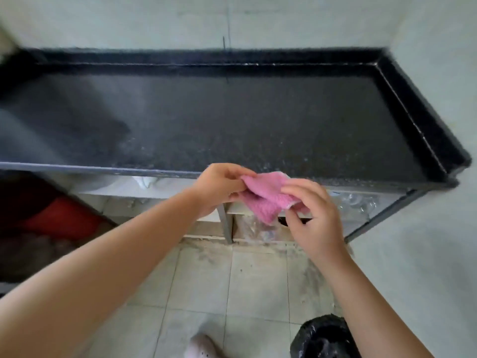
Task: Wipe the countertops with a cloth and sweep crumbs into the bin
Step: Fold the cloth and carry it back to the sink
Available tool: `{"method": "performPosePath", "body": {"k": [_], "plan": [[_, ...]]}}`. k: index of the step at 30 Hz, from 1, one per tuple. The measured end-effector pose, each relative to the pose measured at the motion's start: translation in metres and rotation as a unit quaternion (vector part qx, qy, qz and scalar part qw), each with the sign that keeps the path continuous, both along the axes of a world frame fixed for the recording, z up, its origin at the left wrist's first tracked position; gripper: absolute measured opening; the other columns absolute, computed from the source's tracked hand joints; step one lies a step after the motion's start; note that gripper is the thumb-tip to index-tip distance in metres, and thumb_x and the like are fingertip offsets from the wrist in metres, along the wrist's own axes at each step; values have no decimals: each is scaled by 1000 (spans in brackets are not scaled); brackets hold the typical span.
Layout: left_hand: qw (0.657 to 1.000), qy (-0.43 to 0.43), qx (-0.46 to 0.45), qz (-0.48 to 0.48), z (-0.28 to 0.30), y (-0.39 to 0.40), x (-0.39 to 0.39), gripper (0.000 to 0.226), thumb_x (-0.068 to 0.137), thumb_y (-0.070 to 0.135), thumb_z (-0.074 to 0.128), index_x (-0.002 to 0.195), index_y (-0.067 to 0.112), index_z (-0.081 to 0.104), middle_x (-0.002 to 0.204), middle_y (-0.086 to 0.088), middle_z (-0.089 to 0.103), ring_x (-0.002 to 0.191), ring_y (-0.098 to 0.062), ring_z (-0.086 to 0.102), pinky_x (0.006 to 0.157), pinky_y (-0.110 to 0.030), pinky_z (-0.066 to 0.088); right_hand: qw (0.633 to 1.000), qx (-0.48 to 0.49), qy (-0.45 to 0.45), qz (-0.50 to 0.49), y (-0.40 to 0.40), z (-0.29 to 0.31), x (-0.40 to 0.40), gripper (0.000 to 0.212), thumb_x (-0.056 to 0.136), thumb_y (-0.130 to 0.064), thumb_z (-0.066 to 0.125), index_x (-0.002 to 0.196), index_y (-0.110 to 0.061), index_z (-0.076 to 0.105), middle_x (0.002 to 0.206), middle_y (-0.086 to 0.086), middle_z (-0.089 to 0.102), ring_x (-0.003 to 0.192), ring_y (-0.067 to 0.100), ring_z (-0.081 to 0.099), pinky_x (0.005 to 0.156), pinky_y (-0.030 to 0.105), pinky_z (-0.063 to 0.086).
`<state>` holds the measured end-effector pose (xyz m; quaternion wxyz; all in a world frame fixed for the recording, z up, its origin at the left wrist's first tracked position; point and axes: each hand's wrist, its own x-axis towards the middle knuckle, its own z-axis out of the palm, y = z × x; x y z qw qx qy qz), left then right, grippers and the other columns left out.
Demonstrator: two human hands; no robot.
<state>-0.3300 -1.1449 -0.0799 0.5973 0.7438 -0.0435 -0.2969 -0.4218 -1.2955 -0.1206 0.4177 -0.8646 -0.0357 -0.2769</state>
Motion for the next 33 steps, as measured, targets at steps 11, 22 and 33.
{"method": "performPosePath", "body": {"k": [11, 22, 33], "plan": [[942, -304, 17, 143, 162, 266, 51, 51, 74, -16, 60, 65, 33, 71, 74, 14, 69, 72, 2, 65, 78, -17, 53, 948, 191, 178, 182, 190, 161, 132, 33, 88, 0, 49, 83, -31, 58, 95, -16, 58, 100, 14, 54, 91, 37, 47], [869, -414, -5, 272, 252, 463, 15, 63, 74, -27, 51, 50, 28, 69, 79, 5, 67, 64, 4, 62, 63, -13, 51, 825, 123, 183, 521, 433, 271, 190, 30, 83, -7, 59, 113, -10, 57, 96, 3, 65, 91, 15, 60, 86, 31, 50], [798, -392, 57, 453, 298, 614, 97, 33, 79, -19, 49, 70, 11, 60, 58, 3, 62, 43, -1, 55, 44, -13, 46, 699, 107, 171, 687, 620, 305, 326, 34, 84, -1, 53, 106, -26, 54, 88, -3, 65, 82, 12, 63, 77, 27, 54]]}}
